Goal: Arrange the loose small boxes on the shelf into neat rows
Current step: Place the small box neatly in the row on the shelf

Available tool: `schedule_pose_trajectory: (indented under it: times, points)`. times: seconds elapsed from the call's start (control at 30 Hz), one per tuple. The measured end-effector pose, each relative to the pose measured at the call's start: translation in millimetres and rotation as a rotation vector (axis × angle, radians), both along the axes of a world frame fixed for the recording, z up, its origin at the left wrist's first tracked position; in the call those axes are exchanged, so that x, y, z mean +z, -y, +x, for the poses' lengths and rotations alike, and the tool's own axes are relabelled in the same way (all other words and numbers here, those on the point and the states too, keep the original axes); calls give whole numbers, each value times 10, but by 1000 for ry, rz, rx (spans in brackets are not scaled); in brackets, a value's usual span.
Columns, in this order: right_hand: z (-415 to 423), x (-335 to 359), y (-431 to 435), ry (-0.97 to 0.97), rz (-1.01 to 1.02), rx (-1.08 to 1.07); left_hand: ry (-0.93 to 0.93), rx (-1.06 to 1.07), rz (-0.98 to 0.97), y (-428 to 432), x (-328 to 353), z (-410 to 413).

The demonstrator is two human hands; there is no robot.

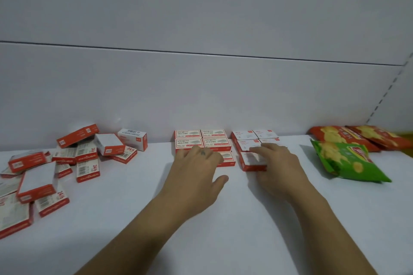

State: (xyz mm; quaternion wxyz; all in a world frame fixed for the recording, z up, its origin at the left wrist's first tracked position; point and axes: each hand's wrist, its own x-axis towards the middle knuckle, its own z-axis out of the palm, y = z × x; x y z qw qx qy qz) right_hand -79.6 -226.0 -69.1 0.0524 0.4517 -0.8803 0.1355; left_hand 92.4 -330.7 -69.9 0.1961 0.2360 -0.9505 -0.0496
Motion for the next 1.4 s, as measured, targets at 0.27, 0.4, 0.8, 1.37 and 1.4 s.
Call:
schedule_pose_trajectory:
  times: [0.27, 0.4, 0.8, 1.37, 1.4]
  points:
    - [147, -56, 137, 11, -56, -175, 20, 17, 164, -14, -145, 146]
    - [105, -131, 132, 29, -144, -209, -32, 29, 201, -8, -128, 166]
    - [109, -105, 120, 129, -228, -191, -24, 21, 180, -7, -138, 158]
    - [714, 252, 440, -25, -143, 313, -38, 178, 13, 266, 115, 635]
    - [789, 276, 480, -18, -131, 347, -38, 213, 28, 289, 122, 731]
